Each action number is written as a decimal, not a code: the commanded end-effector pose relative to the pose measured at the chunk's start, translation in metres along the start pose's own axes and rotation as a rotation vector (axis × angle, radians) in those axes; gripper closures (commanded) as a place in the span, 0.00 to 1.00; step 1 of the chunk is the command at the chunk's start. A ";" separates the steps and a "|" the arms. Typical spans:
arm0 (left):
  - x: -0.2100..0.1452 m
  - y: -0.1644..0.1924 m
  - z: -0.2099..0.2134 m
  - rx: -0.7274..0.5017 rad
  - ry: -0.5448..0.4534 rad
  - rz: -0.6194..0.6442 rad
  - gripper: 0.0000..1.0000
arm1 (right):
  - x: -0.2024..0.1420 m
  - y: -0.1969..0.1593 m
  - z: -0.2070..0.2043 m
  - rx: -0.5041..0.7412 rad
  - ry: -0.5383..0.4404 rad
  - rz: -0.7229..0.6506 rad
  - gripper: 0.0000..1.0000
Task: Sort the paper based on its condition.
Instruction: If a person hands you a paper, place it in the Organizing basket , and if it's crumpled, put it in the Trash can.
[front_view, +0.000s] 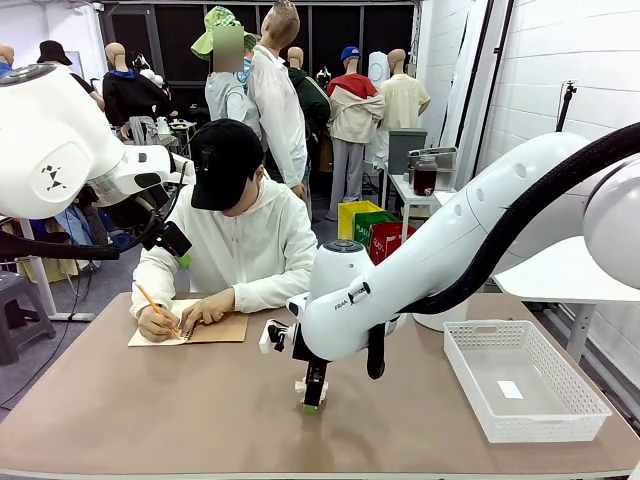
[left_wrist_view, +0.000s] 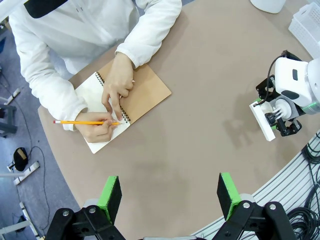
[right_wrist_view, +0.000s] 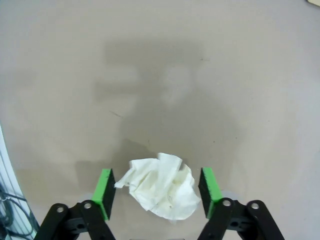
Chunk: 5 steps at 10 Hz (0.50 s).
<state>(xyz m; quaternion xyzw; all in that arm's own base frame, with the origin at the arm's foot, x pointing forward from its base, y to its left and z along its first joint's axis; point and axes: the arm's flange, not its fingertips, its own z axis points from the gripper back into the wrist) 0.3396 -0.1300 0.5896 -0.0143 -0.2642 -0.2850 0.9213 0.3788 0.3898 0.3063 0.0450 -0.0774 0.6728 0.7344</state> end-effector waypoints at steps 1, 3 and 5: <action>0.000 0.001 0.001 0.000 -0.002 -0.002 0.00 | 0.007 -0.003 -0.001 -0.007 -0.007 -0.032 0.33; 0.000 0.001 0.001 0.000 -0.002 -0.002 0.00 | 0.006 -0.004 -0.002 0.010 0.001 -0.031 0.33; 0.000 0.001 0.001 0.000 -0.002 -0.002 0.00 | 0.006 -0.004 0.000 0.003 -0.002 -0.033 0.70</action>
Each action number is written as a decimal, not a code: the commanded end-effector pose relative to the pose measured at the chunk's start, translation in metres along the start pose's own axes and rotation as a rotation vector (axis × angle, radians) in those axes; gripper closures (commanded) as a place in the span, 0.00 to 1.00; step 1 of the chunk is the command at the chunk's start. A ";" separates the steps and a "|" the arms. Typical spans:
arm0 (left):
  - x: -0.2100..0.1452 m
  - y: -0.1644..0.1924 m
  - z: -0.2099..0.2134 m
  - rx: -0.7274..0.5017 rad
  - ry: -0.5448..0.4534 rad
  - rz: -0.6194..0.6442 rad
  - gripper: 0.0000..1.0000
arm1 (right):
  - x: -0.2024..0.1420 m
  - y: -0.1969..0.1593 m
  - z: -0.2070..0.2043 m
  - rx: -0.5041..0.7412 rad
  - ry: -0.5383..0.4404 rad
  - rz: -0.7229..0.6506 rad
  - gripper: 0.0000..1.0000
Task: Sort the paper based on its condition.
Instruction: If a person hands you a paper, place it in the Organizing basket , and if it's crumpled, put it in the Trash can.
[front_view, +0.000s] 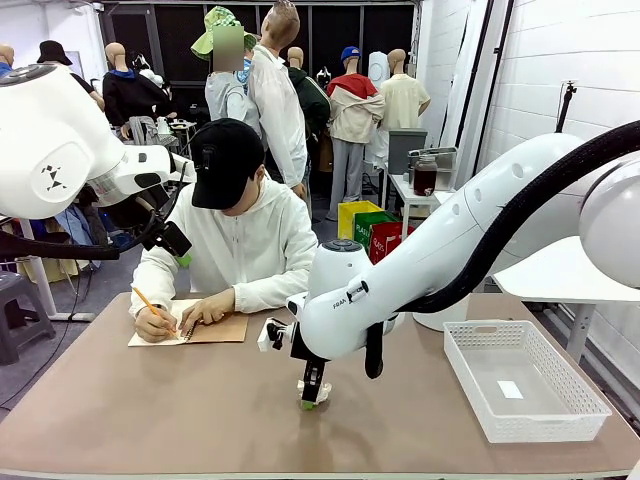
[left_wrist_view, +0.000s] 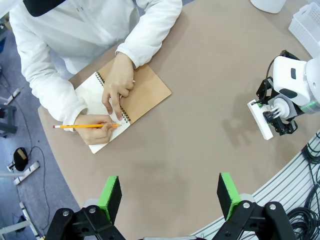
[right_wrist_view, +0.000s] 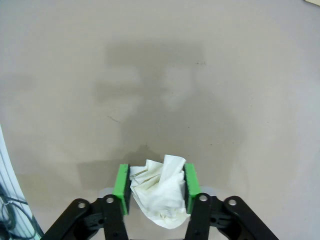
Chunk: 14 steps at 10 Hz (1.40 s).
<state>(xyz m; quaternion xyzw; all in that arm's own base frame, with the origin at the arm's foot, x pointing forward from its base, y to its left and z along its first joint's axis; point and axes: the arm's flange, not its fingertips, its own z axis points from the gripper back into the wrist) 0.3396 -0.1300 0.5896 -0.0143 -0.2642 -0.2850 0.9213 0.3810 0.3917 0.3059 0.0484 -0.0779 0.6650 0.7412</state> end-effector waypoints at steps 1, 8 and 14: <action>0.000 0.001 0.001 0.000 -0.002 -0.002 0.00 | 0.004 -0.002 0.002 0.002 0.017 -0.020 0.70; 0.000 0.001 0.001 0.000 -0.002 -0.002 0.00 | -0.074 -0.041 0.146 -0.113 0.069 -0.159 0.70; 0.000 0.001 0.001 0.000 -0.002 -0.002 0.00 | -0.148 -0.129 0.211 -0.287 0.185 -0.364 0.70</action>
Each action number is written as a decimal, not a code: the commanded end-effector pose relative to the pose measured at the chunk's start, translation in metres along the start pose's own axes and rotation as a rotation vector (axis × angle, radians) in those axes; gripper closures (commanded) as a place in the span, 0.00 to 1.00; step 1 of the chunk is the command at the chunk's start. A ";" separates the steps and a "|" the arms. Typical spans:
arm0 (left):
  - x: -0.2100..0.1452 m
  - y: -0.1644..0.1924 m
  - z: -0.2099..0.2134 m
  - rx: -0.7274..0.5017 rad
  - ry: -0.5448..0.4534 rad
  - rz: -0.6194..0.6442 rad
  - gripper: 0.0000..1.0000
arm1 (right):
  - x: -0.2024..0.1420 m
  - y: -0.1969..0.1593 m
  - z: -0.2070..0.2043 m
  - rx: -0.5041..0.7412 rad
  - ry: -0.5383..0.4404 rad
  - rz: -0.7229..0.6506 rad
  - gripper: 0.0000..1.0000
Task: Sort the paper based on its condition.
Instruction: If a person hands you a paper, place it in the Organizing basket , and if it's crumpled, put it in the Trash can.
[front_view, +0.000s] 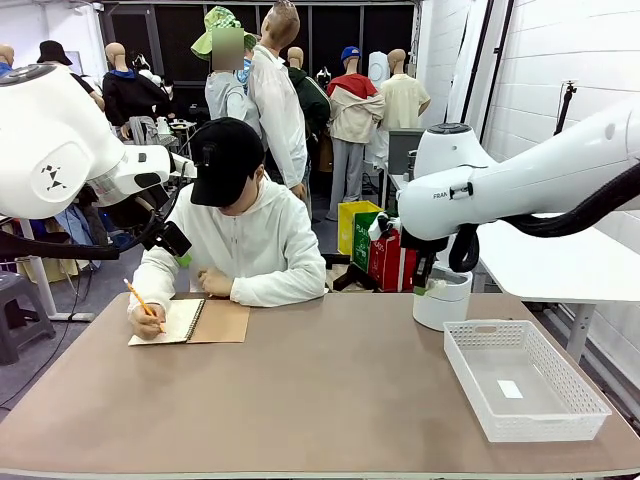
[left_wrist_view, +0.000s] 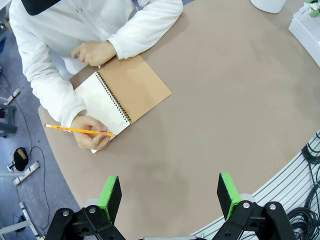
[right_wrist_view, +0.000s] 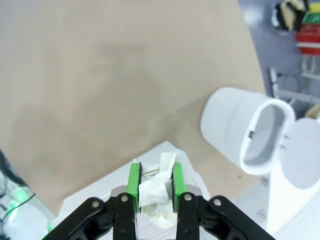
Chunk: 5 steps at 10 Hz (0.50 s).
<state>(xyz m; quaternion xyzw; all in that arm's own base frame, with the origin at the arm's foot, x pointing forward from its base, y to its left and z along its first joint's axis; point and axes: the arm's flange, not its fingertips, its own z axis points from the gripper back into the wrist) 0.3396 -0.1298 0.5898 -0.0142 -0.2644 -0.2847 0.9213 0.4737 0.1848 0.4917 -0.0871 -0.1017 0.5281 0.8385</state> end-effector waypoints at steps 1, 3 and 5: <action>0.000 0.001 0.001 0.000 -0.002 -0.003 0.00 | 0.011 -0.002 -0.001 -0.043 0.021 -0.093 0.70; 0.000 0.001 0.001 0.000 -0.002 -0.003 0.00 | 0.000 0.000 0.000 0.000 0.000 0.000 0.70; 0.000 0.001 0.001 0.000 -0.002 -0.003 0.00 | 0.000 0.000 0.000 0.000 0.000 0.000 0.70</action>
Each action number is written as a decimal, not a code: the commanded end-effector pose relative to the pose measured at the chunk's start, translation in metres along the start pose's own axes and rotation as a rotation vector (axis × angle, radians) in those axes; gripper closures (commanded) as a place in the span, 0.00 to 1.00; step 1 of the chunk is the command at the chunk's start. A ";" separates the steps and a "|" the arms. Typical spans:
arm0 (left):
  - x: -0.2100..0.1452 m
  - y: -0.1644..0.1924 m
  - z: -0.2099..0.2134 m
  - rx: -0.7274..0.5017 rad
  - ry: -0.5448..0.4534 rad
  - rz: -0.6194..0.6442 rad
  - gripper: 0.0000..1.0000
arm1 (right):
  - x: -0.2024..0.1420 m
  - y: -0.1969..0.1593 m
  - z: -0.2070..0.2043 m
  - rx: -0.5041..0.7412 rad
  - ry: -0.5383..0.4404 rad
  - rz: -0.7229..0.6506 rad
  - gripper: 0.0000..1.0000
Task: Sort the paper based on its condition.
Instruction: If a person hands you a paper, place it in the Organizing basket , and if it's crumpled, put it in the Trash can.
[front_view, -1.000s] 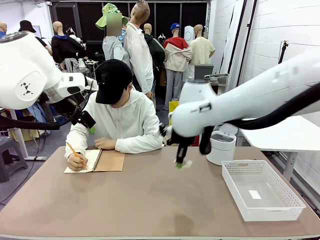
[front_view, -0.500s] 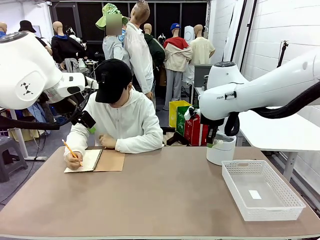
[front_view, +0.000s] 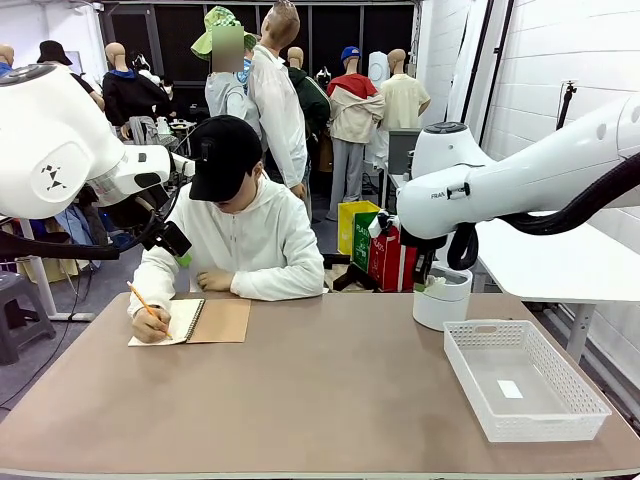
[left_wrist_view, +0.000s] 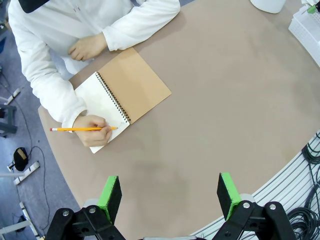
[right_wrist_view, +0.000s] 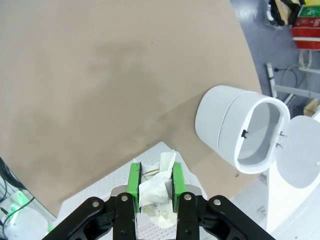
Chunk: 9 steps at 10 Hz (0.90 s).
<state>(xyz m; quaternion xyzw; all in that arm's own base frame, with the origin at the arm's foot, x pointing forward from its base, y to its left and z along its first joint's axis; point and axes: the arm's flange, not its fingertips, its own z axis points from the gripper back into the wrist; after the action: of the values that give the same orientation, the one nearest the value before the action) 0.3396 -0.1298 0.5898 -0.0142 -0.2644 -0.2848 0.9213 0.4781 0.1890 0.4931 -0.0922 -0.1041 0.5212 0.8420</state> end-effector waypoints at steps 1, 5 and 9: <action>0.000 0.001 0.001 0.000 -0.002 -0.003 0.00 | -0.006 0.002 0.000 0.012 -0.003 0.015 0.70; 0.000 0.001 0.001 0.000 -0.002 -0.003 0.00 | -0.003 -0.045 -0.009 -0.111 0.030 -0.053 0.70; 0.000 0.001 0.001 0.000 -0.002 -0.003 0.00 | 0.001 -0.091 -0.040 -0.240 0.095 -0.097 0.70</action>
<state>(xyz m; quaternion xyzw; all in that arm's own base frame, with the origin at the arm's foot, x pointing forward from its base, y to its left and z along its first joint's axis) 0.3396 -0.1298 0.5899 -0.0142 -0.2645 -0.2848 0.9213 0.5522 0.1393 0.4859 -0.1851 -0.1260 0.4745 0.8513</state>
